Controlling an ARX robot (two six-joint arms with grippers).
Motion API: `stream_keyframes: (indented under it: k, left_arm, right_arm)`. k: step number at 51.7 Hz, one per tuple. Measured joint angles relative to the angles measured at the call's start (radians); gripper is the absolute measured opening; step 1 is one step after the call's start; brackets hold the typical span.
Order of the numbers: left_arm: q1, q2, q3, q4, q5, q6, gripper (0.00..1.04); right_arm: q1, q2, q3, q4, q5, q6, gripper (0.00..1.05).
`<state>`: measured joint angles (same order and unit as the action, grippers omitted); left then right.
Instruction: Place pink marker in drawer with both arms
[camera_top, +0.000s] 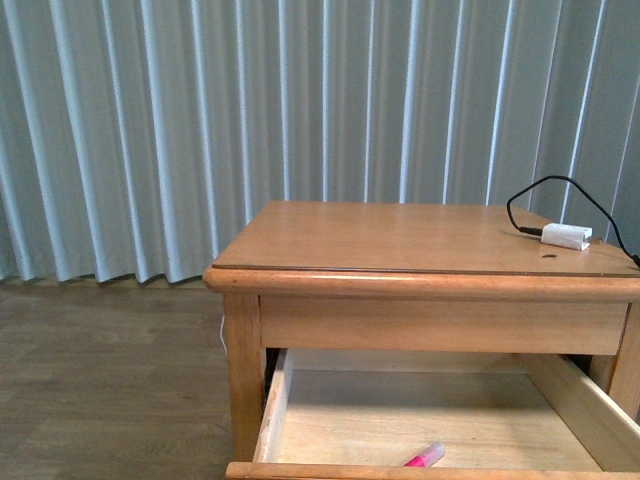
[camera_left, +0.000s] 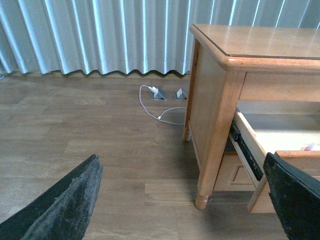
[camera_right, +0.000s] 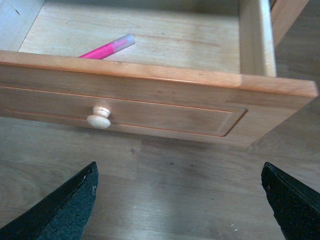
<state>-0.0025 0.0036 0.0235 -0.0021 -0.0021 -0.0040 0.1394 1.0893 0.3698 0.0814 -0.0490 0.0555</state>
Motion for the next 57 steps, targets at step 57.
stream_keyframes:
  k: [57]
  left_arm:
    - [0.0, 0.0, 0.0, 0.0, 0.0, 0.0, 0.98]
  right_arm:
    - [0.137, 0.976, 0.511, 0.681, 0.221, 0.021, 0.96]
